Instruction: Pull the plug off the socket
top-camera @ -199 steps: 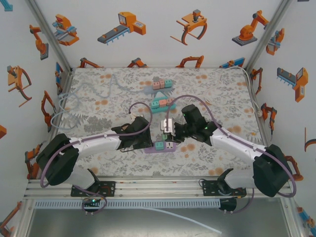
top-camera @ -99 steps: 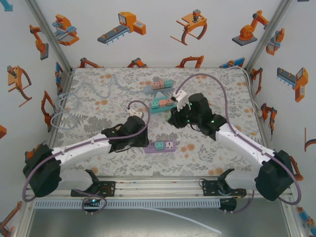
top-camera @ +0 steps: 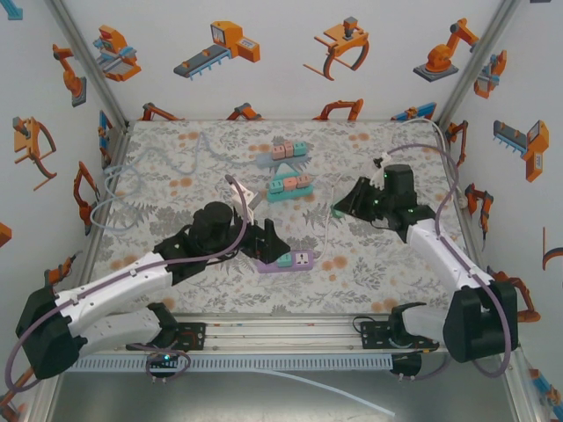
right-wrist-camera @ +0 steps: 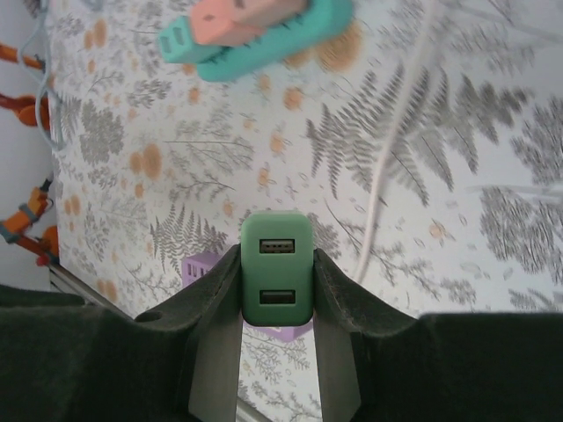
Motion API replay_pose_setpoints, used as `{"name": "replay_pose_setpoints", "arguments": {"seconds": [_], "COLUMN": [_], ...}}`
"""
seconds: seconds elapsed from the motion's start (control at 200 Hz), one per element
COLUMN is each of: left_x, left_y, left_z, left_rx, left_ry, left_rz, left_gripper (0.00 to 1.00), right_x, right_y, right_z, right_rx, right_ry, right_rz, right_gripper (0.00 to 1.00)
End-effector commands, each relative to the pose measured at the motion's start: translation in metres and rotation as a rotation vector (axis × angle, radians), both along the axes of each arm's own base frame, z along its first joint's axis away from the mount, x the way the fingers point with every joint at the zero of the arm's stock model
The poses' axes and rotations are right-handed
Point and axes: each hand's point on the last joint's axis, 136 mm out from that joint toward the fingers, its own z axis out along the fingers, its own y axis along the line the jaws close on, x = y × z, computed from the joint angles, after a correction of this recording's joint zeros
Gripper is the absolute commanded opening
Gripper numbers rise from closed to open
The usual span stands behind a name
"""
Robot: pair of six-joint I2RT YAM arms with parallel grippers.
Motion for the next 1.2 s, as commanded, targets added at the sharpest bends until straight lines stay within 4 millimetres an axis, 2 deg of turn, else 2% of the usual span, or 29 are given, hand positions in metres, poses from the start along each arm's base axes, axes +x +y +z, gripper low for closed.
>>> {"name": "replay_pose_setpoints", "arguments": {"seconds": [0.0,0.075,0.145,0.19,0.576,0.731,0.906,1.197], "left_x": [-0.015,-0.017,-0.016,-0.014,-0.007,0.0,0.003,0.007], "left_y": [-0.009,-0.008,-0.007,-0.006,0.0,0.005,0.009,0.011], "left_z": [0.017,0.019,0.019,0.017,0.005,-0.005,-0.005,-0.005], "left_rx": [-0.07,-0.07,-0.062,-0.054,-0.008,0.038,0.046,0.059], "left_ry": [-0.064,-0.075,-0.081,-0.083,-0.073,-0.056,-0.059,-0.073], "left_rz": [-0.104,-0.11,-0.103,-0.098,-0.046,0.005,0.03,0.05], "left_gripper": [0.9,0.95,1.0,0.97,0.97,0.97,0.97,0.97], "right_x": [-0.004,-0.004,-0.004,-0.004,-0.012,-0.017,-0.023,-0.032], "right_y": [-0.014,-0.021,-0.019,-0.017,-0.019,-0.018,-0.022,-0.033], "right_z": [-0.015,-0.029,-0.04,-0.045,-0.099,-0.11,-0.121,-0.124], "right_rx": [0.091,0.099,0.11,0.121,0.122,0.119,0.102,0.028], "right_ry": [0.063,0.082,0.091,0.097,0.186,0.218,0.244,0.248], "right_rz": [-0.099,-0.125,-0.116,-0.107,-0.131,-0.126,-0.142,-0.165], "right_gripper": [0.03,0.03,0.04,0.05,0.18,0.25,0.33,0.45]}}
